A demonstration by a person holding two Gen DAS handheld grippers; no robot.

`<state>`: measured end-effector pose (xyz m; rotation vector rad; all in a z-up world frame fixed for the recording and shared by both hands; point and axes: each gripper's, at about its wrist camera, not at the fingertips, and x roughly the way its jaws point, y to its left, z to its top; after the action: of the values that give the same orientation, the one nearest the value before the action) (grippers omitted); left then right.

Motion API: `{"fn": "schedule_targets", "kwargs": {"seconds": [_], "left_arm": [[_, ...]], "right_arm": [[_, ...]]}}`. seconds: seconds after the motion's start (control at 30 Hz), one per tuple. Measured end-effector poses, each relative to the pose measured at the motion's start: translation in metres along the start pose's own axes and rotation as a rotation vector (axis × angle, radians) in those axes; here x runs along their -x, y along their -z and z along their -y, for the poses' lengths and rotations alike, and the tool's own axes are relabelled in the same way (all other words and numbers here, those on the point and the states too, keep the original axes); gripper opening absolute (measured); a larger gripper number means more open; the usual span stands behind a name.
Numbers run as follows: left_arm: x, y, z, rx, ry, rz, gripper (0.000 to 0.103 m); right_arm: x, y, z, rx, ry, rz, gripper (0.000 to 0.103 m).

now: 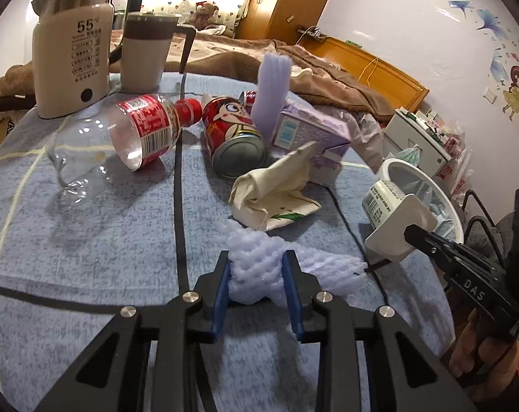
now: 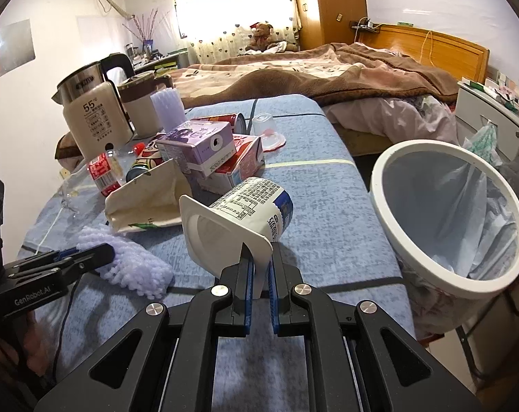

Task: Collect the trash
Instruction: 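Carry foam mesh and yogurt cup over the wastebasket and open both tools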

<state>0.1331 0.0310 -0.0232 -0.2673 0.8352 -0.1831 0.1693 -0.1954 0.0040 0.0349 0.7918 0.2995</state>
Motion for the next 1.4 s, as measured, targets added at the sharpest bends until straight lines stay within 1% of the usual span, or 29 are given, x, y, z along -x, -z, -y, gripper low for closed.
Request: {"fn": "schedule_targets", "kwargs": {"seconds": [0.3, 0.43, 0.57, 0.73, 0.9, 1.1, 1.27, 1.33, 1.4], "left_arm": [[0.035, -0.002, 0.017, -0.03, 0.029, 0.067, 0.029], [0.036, -0.013, 0.034, -0.064, 0.043, 0.087, 0.029], [0.02, -0.03, 0.061, -0.123, 0.063, 0.089, 0.029], [-0.01, -0.047, 0.108, -0.223, 0.1, 0.087, 0.029], [-0.048, -0.06, 0.155, -0.311, 0.124, 0.056, 0.029], [-0.084, -0.072, 0.192, -0.352, 0.149, 0.022, 0.029], [-0.109, -0.074, 0.215, -0.39, 0.158, -0.018, 0.03], [-0.117, -0.073, 0.223, -0.4, 0.159, -0.033, 0.032], [-0.121, -0.072, 0.228, -0.41, 0.17, -0.043, 0.036]], "right_arm": [[0.026, 0.007, 0.024, -0.053, 0.021, 0.036, 0.008], [0.035, 0.006, 0.042, -0.079, 0.046, 0.052, 0.008], [0.04, 0.004, 0.066, -0.106, 0.086, 0.063, 0.008], [0.047, 0.002, 0.102, -0.14, 0.151, 0.073, 0.008], [0.045, -0.004, 0.137, -0.174, 0.209, 0.062, 0.008], [0.041, -0.006, 0.168, -0.198, 0.265, 0.042, 0.008], [0.036, -0.004, 0.182, -0.211, 0.284, 0.015, 0.008], [0.032, -0.004, 0.186, -0.215, 0.287, 0.004, 0.008], [0.03, -0.003, 0.188, -0.22, 0.282, -0.004, 0.008]]}}
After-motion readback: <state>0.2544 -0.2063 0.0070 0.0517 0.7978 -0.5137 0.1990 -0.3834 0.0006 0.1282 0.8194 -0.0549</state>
